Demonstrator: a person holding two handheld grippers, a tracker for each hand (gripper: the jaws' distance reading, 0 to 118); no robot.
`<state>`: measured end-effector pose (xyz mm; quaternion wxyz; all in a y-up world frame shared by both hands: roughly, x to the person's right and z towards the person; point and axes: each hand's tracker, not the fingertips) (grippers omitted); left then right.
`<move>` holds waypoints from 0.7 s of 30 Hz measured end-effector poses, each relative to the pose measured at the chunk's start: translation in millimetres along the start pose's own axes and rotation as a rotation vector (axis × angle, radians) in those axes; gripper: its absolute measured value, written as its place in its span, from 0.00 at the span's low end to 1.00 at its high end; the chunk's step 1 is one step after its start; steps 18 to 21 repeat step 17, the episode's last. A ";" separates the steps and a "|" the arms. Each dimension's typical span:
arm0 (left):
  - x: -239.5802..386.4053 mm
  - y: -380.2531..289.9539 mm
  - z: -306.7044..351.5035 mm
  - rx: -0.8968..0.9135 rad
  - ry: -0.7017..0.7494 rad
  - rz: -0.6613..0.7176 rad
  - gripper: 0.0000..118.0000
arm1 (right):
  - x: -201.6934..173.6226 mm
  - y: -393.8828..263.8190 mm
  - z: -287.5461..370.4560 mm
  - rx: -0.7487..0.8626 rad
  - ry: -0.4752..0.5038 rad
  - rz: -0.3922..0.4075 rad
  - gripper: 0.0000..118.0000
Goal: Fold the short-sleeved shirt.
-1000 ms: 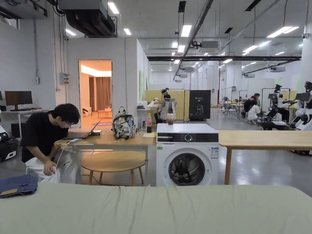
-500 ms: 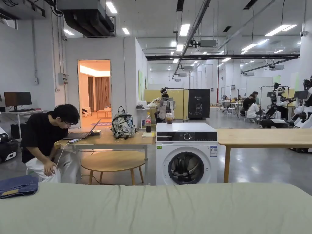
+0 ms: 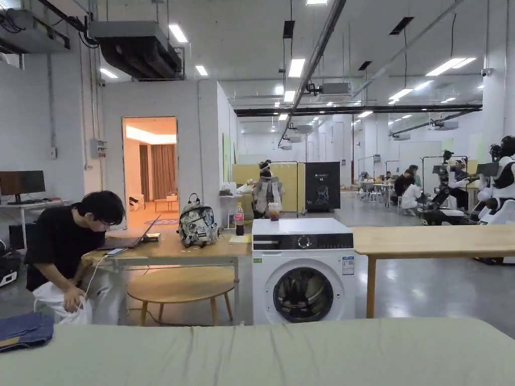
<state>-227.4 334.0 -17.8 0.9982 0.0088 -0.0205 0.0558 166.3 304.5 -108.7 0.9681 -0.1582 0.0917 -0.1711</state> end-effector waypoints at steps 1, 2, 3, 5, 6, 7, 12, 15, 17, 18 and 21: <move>0.0 0.4 -0.1 0.000 -0.002 0.000 0.83 | 1.9 0.0 1.1 -0.002 0.005 -0.010 0.94; -0.2 0.4 -0.3 0.000 -0.001 0.001 0.83 | 3.1 0.2 1.3 -0.004 0.005 -0.015 0.94; 0.0 0.3 -0.5 0.001 0.002 -0.001 0.83 | 3.7 0.3 1.2 -0.006 0.005 -0.016 0.94; 1.3 0.4 -0.6 0.001 0.003 -0.011 0.83 | 3.4 -1.0 2.1 -0.007 -0.007 -0.006 0.93; 1.9 0.0 -0.8 -0.001 0.002 -0.013 0.83 | 3.3 -1.9 2.5 -0.004 -0.018 0.001 0.93; 2.5 -0.3 -1.1 -0.005 0.001 -0.015 0.83 | 3.3 -2.9 2.6 0.000 -0.029 0.010 0.94; 5.8 -2.2 -3.1 -0.014 -0.014 -0.025 0.83 | 2.4 -6.8 0.0 0.015 -0.066 0.028 0.90; 11.1 -2.4 -5.2 -0.018 -0.025 -0.028 0.83 | 3.0 -8.6 -1.2 0.028 0.000 0.016 0.89; 12.8 -3.6 -7.0 -0.024 -0.037 -0.027 0.83 | 3.4 -10.8 1.8 0.048 0.070 0.005 0.89; 12.8 -3.6 -7.0 -0.024 -0.037 -0.027 0.83 | 3.4 -10.8 1.8 0.048 0.070 0.005 0.89; 12.8 -3.6 -7.0 -0.024 -0.037 -0.027 0.83 | 3.4 -10.8 1.8 0.048 0.070 0.005 0.89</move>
